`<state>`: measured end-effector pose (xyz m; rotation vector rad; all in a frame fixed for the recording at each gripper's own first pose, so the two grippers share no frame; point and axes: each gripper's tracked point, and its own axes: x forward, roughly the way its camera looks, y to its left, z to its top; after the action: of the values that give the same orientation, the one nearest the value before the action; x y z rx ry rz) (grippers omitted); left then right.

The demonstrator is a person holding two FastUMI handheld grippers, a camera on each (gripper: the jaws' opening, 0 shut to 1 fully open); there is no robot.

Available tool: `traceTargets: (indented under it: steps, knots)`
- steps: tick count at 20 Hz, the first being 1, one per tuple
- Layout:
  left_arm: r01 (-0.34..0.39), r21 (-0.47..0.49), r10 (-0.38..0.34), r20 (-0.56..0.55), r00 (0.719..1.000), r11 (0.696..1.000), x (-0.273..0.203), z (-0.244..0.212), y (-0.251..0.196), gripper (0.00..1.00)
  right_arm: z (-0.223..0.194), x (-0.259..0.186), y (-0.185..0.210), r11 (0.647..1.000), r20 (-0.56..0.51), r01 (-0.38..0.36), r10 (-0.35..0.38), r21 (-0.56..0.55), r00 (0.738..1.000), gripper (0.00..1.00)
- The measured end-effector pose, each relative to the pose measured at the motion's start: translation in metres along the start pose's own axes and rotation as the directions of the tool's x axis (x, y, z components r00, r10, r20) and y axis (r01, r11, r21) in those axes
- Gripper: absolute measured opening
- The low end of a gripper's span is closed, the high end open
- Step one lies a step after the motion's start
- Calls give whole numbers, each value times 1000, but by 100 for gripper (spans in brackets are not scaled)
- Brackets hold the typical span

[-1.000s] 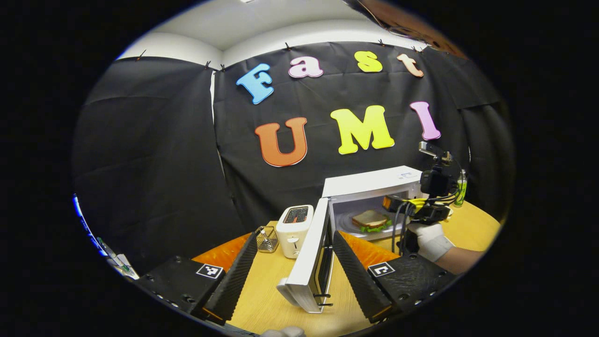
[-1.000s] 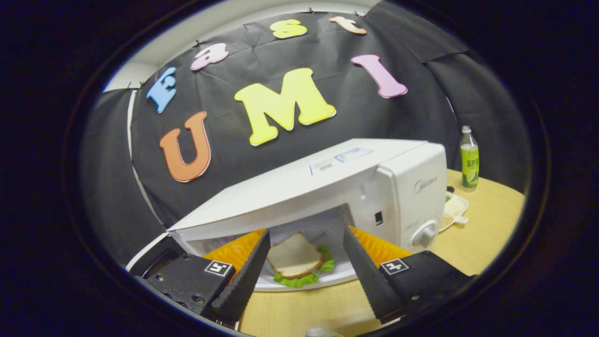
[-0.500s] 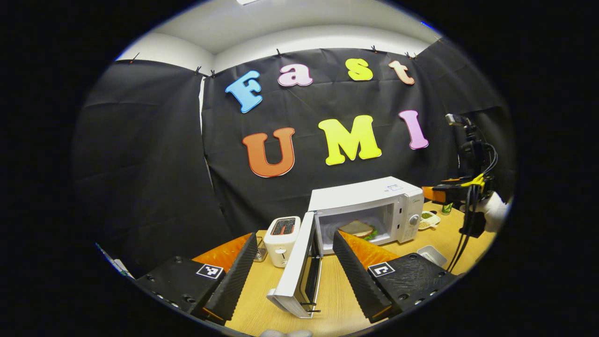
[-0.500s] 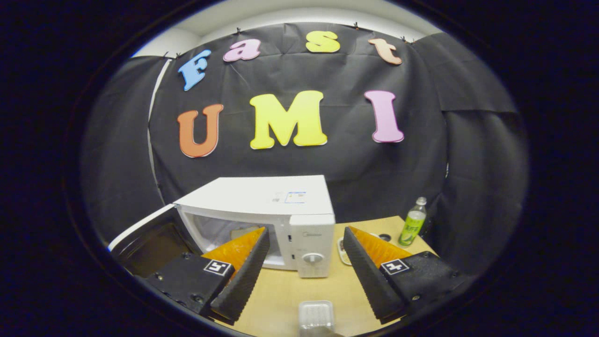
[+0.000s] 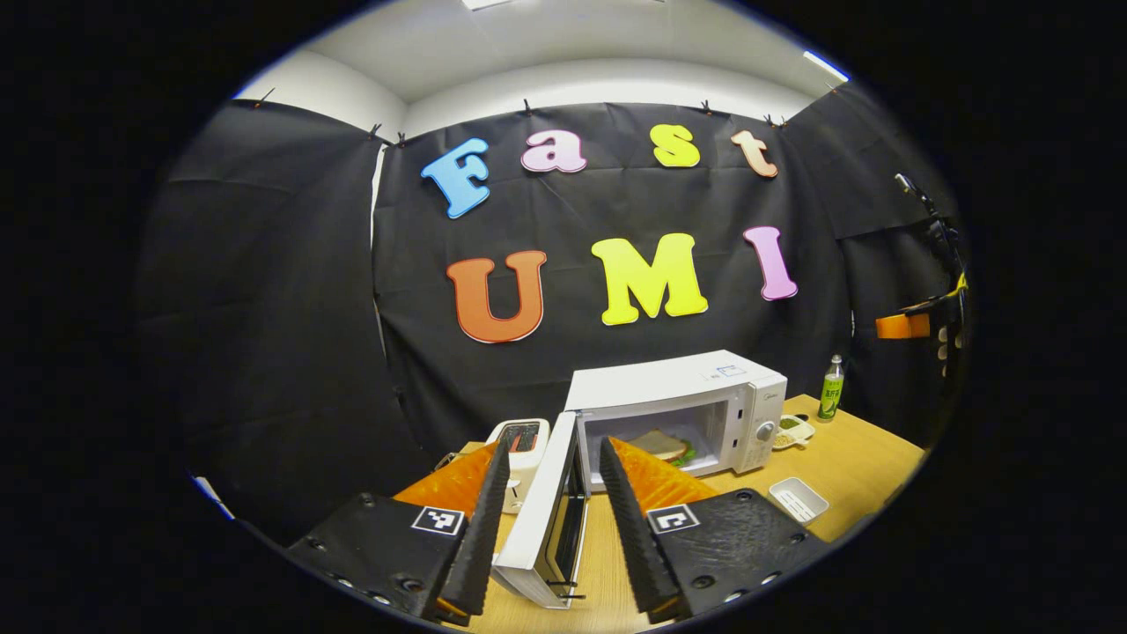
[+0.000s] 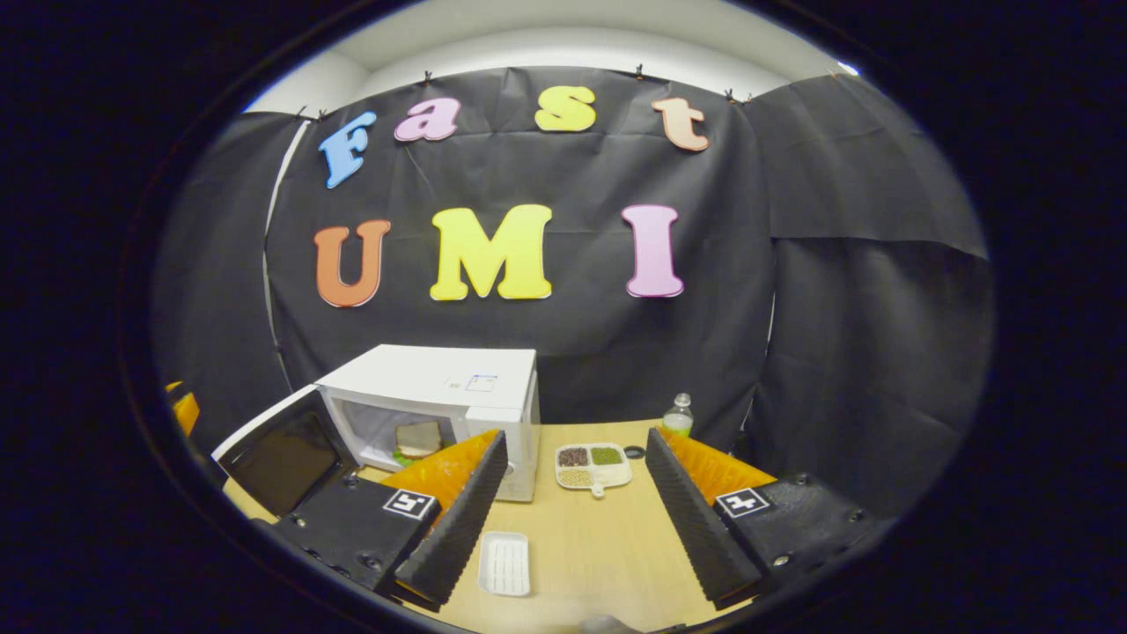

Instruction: Open the microwave oven with the left hand, put the food in, and close the microwave oven.

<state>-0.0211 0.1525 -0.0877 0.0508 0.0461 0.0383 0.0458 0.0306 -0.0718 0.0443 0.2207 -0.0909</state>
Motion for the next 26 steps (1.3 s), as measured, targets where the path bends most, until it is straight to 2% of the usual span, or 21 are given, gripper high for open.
traceTargets:
  steps: [1, 2, 4, 5, 6, 7, 9, 10, 15, 16, 17, 18, 21, 22, 23, 24, 26]
  knots:
    - [3, -12, -3, -3, 1000, 1000, -1, -3, 2, 44, 2, -4, -2, 1000, 4, 3, -3, 7, 1000, 92]
    - [-18, -23, 18, -12, 1000, 1000, -1, -8, 10, 27, 2, -9, -4, 1000, 1, 5, -5, 11, 1000, 100]
    - [-46, -19, 46, -17, 999, 999, 1, -20, 25, 3, 0, -15, -4, 1000, -3, -2, 2, 15, 1000, 100]
    - [-70, -6, 70, -24, 997, 998, 1, -25, 35, 1, -3, -16, -4, 1000, -14, -8, 8, 17, 1000, 92]
    - [-75, 3, 75, -15, 997, 997, -1, -29, 41, 2, -6, -18, -5, 1000, -23, -2, 3, 21, 1000, 92]
    - [-58, 5, 58, -12, 998, 998, -2, -33, 42, 0, -8, -22, -6, 1000, -33, -1, 2, 24, 999, 100]
    - [-61, 8, 62, -27, 998, 998, 2, -53, 59, 0, -10, -24, -7, 999, -49, 5, -3, 32, 999, 100]
    - [-82, 9, 82, -55, 995, 997, 5, -69, 72, 0, -8, -25, -7, 999, -52, 7, -6, 32, 999, 92]
    - [-130, -23, 126, -130, 983, 991, 16, -135, 107, 0, -2, -38, -4, 1000, -55, 16, -15, 23, 998, 92]
    - [-124, -31, 119, -141, 983, 992, 18, -144, 108, 0, -2, -40, -4, 1000, -60, 17, -15, 24, 998, 100]
    - [-129, -33, 122, -155, 980, 991, 19, -153, 109, 0, -2, -40, -5, 999, -68, 18, -16, 26, 998, 100]
    - [-121, -40, 112, -169, 979, 992, 21, -162, 109, 0, -2, -42, -7, 999, -72, 22, -20, 29, 997, 92]
    - [-116, -19, 110, -201, 973, 993, 24, -178, 108, 0, -5, -44, -8, 999, -90, 21, -18, 36, 996, 92]
    - [-111, -19, 105, -204, 973, 994, 26, -181, 106, 0, -7, -44, -11, 999, -96, 25, -22, 35, 995, 100]
    - [-104, -30, 96, -210, 973, 994, 27, -182, 104, 0, -7, -45, -12, 999, -98, 25, -22, 36, 995, 100]
    - [-97, -37, 87, -213, 973, 995, 28, -184, 101, 0, -8, -46, -12, 999, -102, 24, -20, 36, 995, 92]
    - [-95, -28, 87, -220, 972, 995, 29, -189, 97, 0, -7, -48, -14, 999, -104, 24, -21, 31, 994, 92]
